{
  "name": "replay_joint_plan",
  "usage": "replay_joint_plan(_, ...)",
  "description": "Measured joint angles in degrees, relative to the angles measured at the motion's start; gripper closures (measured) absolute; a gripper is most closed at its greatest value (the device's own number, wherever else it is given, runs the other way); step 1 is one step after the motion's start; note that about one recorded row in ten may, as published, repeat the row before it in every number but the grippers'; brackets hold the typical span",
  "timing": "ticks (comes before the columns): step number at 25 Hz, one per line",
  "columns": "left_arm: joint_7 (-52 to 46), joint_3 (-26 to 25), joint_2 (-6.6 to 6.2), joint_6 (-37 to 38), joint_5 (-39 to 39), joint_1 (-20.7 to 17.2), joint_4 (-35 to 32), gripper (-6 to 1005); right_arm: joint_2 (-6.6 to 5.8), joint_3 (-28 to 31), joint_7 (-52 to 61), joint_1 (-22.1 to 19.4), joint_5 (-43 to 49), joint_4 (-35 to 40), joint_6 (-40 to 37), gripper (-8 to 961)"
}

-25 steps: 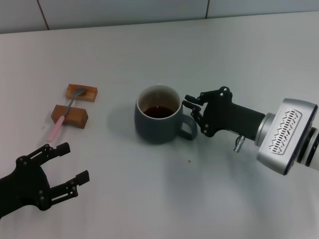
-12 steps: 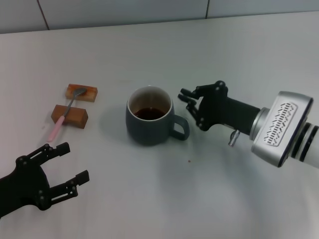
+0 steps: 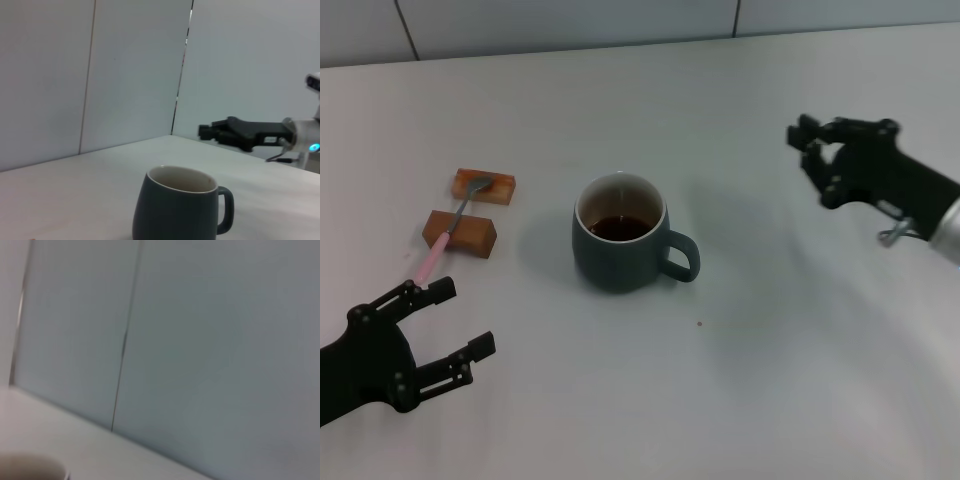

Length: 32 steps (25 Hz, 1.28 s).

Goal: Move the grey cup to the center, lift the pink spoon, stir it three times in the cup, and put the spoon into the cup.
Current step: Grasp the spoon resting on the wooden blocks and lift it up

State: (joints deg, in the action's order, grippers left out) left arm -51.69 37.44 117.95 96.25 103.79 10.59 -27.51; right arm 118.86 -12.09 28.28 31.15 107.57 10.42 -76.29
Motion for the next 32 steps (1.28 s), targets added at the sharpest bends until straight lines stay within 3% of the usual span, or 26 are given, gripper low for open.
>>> replay_joint_plan(3,0.31,-1.17,0.00,-0.02,0.00,0.03,0.00,153,-0.27,-3.35,6.87,-2.23,0.10,3.75,-4.09,810)
replay_joint_plan(7,0.36,-2.40,0.00,0.08,0.00,0.09,0.00,153,-0.37,-15.51,16.76,-5.49,0.18,9.68,-6.85,802)
replay_joint_plan(8,0.37,-2.53,0.00,0.14,0.01,0.11,0.00,153,-0.37,-20.57,20.68,-7.24,0.22,12.53,-7.55,755)
replay_joint_plan(11,0.37,-2.80,0.00,0.36,0.01,0.14,0.00,153,-0.22,-23.46,22.42,-9.13,0.26,15.01,-8.80,614)
replay_joint_plan(18,0.37,-2.82,0.01,0.40,0.01,-0.11,0.00,152,0.33,-23.93,22.63,-15.27,0.25,21.09,-15.78,335)
replay_joint_plan(24,0.35,-2.90,0.13,0.01,0.01,-0.24,0.00,152,0.82,-23.55,14.91,-18.11,-0.22,20.21,-16.15,259)
replay_joint_plan(32,0.05,-3.00,0.05,-0.38,0.01,-0.14,0.00,152,0.66,-24.45,13.87,-18.30,1.04,20.27,-17.14,258)
